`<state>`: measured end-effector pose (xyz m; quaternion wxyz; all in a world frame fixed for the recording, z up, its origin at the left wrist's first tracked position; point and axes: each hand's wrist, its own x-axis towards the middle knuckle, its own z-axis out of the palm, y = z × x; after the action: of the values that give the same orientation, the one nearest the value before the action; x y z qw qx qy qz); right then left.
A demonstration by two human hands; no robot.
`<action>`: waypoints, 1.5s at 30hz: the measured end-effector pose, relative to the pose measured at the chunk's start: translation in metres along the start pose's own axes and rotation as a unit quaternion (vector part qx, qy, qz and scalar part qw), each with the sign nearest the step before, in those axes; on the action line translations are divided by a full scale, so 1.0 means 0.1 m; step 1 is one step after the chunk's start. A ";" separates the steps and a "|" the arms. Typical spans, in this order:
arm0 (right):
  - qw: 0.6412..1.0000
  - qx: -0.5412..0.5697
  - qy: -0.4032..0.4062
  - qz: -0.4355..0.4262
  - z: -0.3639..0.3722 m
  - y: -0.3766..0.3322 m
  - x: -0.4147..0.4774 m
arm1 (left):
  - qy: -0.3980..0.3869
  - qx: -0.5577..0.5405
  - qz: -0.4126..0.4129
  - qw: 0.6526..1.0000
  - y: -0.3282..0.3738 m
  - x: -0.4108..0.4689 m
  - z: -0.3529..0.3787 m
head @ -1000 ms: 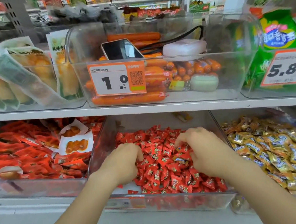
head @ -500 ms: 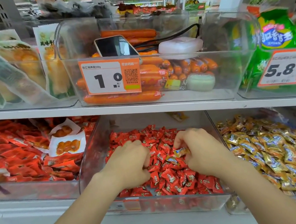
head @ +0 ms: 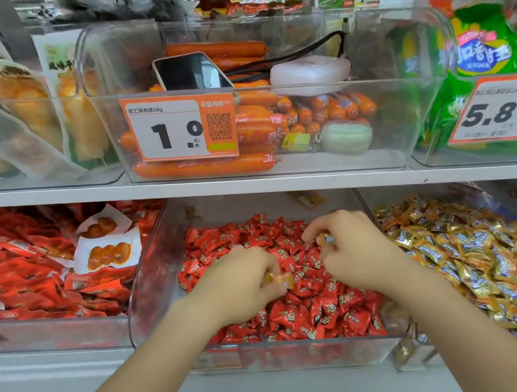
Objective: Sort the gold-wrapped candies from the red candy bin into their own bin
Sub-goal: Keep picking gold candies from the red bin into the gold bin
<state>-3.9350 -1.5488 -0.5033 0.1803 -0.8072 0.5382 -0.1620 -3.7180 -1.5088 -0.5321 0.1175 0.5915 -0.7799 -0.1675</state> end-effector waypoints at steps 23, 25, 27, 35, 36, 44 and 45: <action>0.967 -0.222 -0.079 -0.092 0.30 -0.31 0.14 | 0.066 0.055 -0.205 0.975 -0.36 -0.22 -0.24; 0.967 -0.230 -0.042 -0.102 0.38 -0.34 0.20 | 0.050 0.064 -0.195 0.977 -0.36 -0.19 -0.23; 0.969 -0.187 -0.081 -0.137 0.52 -0.36 0.26 | 0.004 0.112 -0.170 0.979 -0.39 -0.16 -0.20; 0.942 -0.125 -0.284 -0.130 0.50 -0.40 0.26 | -0.200 0.104 -0.173 0.959 -0.31 -0.26 -0.20; 0.945 -0.127 -0.274 -0.126 0.43 -0.41 0.24 | -0.206 0.089 -0.164 0.961 -0.27 -0.29 -0.25; 0.984 -0.059 -0.146 -0.086 0.26 -0.34 0.17 | -0.148 -0.042 -0.188 0.970 -0.37 -0.47 -0.33; 0.987 -0.050 -0.130 -0.083 0.26 -0.33 0.17 | -0.116 -0.029 -0.186 0.975 -0.38 -0.46 -0.31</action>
<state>-3.8903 -1.5499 -0.5100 0.1937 -0.8714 0.4486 -0.0429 -3.6603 -1.4776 -0.5178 0.0096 0.6990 -0.6594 -0.2765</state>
